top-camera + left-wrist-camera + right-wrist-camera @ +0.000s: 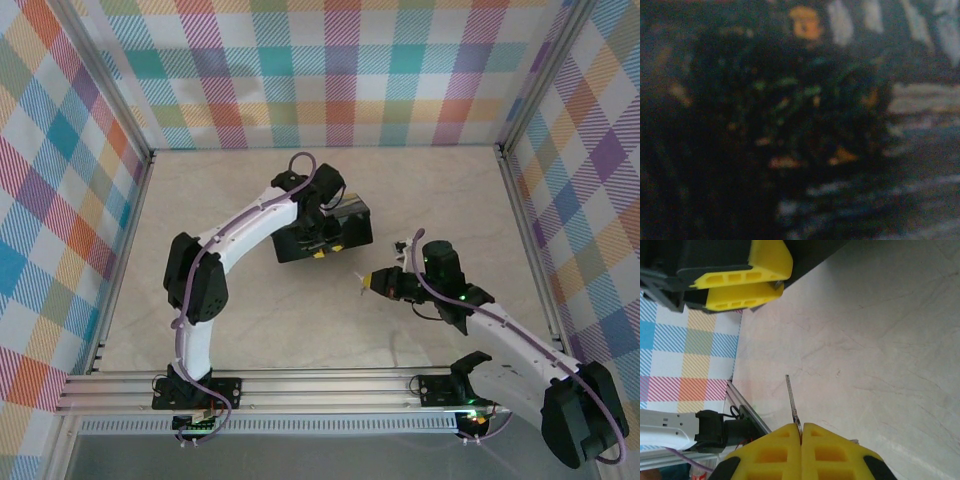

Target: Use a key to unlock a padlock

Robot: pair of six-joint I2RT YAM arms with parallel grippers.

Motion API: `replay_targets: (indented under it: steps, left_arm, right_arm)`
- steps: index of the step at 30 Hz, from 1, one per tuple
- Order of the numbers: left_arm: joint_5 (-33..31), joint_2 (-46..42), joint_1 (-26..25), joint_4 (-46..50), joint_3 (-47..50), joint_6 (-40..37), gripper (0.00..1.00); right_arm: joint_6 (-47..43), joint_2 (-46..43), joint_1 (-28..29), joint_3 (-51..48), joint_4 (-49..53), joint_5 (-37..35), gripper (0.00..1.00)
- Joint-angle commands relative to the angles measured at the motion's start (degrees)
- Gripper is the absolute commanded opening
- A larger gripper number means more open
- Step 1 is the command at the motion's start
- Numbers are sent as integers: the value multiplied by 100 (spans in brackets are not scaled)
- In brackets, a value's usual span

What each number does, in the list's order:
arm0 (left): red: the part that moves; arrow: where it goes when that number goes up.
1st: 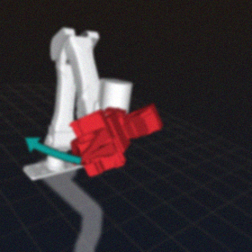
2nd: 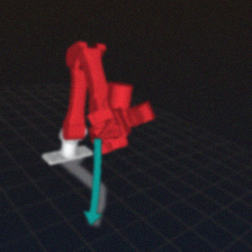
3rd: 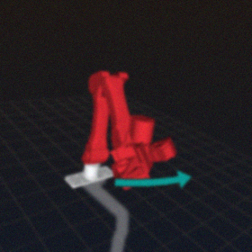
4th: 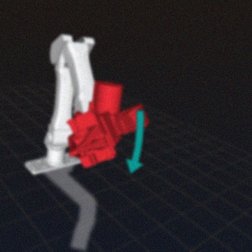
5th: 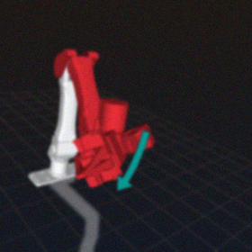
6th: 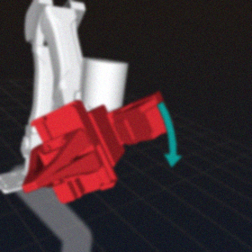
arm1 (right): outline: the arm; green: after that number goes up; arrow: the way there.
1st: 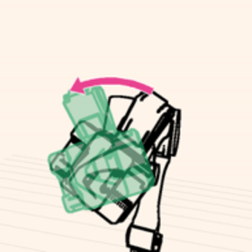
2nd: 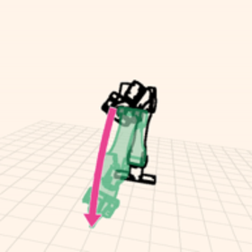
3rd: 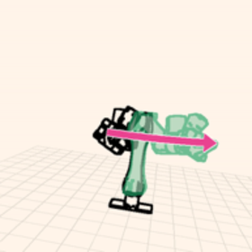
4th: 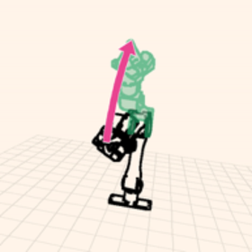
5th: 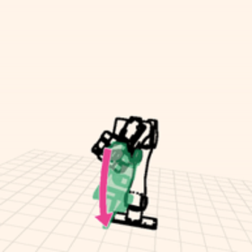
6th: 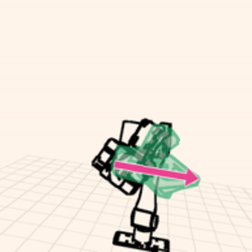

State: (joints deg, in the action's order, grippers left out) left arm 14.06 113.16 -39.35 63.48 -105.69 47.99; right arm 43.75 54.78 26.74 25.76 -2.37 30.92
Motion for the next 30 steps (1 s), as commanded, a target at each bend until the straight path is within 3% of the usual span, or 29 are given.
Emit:
replay_targets:
  steps: [1,12,30]
  left_arm:
    - [604,-551,84,-6,-287,466,0]
    - [1202,-901,226,-310,46,1116,0]
    - [1450,-1297,371,-981,818,1485,0]
  right_arm:
    - [145,-49,102,-103,-878,-267,3]
    - [-256,426,190,-238,-2341,57,2]
    - [-7,1659,169,192,-3858,686,1]
